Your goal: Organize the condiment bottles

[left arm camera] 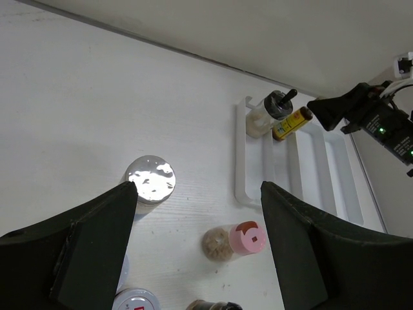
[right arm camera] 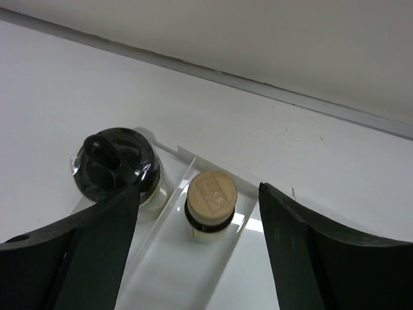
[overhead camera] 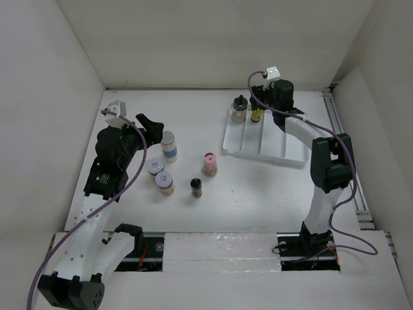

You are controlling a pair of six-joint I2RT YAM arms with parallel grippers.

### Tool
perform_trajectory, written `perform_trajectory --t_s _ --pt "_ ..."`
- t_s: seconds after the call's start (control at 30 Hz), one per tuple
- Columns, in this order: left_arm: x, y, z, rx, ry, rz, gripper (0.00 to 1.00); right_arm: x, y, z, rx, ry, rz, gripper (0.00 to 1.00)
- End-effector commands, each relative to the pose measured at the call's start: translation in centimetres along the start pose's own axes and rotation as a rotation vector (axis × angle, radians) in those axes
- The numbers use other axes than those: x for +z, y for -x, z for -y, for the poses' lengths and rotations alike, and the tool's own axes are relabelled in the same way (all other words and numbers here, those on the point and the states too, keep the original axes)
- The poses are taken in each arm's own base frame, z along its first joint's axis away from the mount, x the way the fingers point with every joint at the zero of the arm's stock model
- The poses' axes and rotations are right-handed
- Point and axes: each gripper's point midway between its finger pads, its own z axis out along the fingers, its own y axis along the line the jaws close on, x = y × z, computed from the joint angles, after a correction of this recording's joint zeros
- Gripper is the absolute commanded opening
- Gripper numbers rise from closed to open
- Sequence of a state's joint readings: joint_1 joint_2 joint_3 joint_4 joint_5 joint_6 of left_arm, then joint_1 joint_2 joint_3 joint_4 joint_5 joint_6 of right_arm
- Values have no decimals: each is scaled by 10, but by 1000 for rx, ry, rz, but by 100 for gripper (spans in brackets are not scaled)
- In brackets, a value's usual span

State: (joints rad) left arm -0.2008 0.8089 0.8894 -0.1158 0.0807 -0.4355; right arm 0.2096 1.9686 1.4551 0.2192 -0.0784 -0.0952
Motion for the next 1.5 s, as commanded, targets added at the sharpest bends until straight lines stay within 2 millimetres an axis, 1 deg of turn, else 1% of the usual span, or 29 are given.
perform_trajectory --t_s 0.0,0.03,0.07,0.1,0.13,0.17,0.2,0.23,0.27,0.3,0.37,0.4,0.43,0.47,0.53,0.57,0.67,0.8,0.83,0.93,0.97,1.0,1.07,1.1,1.13,1.17,1.27,1.4,1.47 --pt "0 9 6 4 -33 34 73 -46 82 3 19 -11 196 80" --pt "0 9 6 4 -33 34 73 -52 86 -5 16 2 203 80" --pt "0 9 6 4 -33 34 73 -59 90 -21 10 31 212 80" --pt "0 9 6 4 -33 34 73 -65 81 -33 7 51 196 77" --pt "0 9 6 4 -33 34 73 -78 89 -46 2 73 209 69" --pt "0 9 5 4 -25 39 73 -83 84 -62 -4 113 197 59" --pt "3 7 3 3 -20 29 73 -89 68 -93 -15 177 167 31" --pt "3 7 3 3 -20 29 73 -97 68 -108 -9 207 168 19" --pt "3 6 5 4 -28 25 73 -98 58 -123 -16 236 149 13" --pt "3 6 5 4 -28 25 73 -108 55 -153 -29 303 147 11" --pt "5 4 3 3 -23 15 73 -119 38 -182 -54 380 121 18" --pt "6 4 3 3 -23 15 75 -130 42 -207 -66 445 133 26" --pt "6 4 3 3 -23 15 75 -134 31 -217 -91 474 109 48" --pt "5 3 5 3 -34 10 75 -140 31 -225 -126 502 109 59" --pt "3 5 6 13 -38 18 76 -151 12 -246 -179 546 53 75" --pt "3 6 4 13 -29 23 76 -156 6 -249 -195 547 34 84" --pt "3 6 4 13 -29 23 76 -163 -19 -256 -211 564 -34 92" --pt "5 3 5 12 -33 10 77 -161 -52 -255 -199 561 -116 95" --pt "5 3 5 12 -33 10 77 -161 -63 -262 -194 582 -144 95" --pt "5 2 6 13 -42 5 77 -153 -79 -266 -197 591 -183 93" --pt "5 2 6 13 -42 5 77 -154 -75 -271 -200 601 -173 92" --pt "5 3 5 12 -34 10 77 -153 -79 -271 -201 601 -182 90" --pt "5 3 5 12 -34 10 77 -151 -70 -278 -197 629 -166 89" --pt "5 3 5 12 -34 10 77 -152 -76 -284 -203 640 -177 89" --pt "5 3 5 12 -34 10 77 -151 -70 -285 -201 640 -165 89" --pt "5 3 5 12 -34 10 77 -154 -73 -288 -206 648 -174 86" --pt "5 3 5 12 -34 10 77 -155 -73 -290 -195 657 -178 82" --pt "5 3 5 12 -34 10 77 -164 -60 -279 -195 616 -144 83" --pt "5 2 6 13 -43 5 77 -166 -54 -280 -191 627 -126 85"
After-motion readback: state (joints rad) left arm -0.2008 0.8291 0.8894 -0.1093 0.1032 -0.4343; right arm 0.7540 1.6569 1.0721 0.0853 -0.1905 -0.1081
